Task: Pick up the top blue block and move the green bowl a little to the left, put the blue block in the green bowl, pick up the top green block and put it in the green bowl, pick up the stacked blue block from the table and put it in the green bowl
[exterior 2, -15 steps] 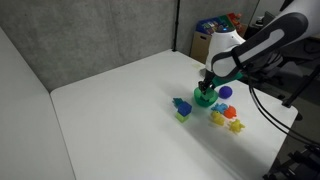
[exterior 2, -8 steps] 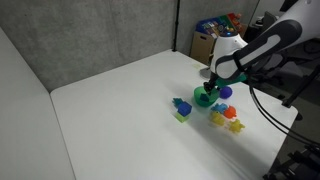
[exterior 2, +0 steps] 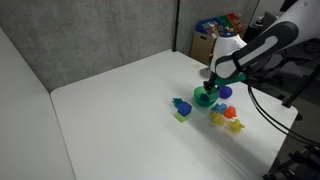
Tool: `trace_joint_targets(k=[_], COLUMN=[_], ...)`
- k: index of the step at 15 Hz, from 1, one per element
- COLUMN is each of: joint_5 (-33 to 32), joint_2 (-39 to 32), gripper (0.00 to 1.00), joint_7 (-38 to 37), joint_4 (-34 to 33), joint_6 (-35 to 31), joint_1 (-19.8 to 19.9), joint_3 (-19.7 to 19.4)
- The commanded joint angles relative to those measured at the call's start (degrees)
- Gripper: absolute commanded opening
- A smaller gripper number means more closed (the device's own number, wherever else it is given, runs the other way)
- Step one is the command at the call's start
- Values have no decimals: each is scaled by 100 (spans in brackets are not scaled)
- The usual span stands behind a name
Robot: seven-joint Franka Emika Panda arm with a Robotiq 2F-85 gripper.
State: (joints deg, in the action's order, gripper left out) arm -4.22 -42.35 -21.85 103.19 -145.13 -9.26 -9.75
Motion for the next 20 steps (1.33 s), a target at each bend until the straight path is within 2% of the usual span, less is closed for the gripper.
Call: trace_joint_targets(k=[1, 3, 10, 16, 20], joint_5=[4, 9, 120, 347, 608], joint_2=[-49, -35, 259, 621, 582], gripper=[88, 100, 100, 100, 100], joint_7=[-45, -39, 95, 172, 687], joint_4=[-168, -175, -88, -54, -12], joint_6=[63, 90, 271, 559, 237], joint_1=[40, 41, 32, -32, 63], joint_3=[23, 30, 288, 789, 1264])
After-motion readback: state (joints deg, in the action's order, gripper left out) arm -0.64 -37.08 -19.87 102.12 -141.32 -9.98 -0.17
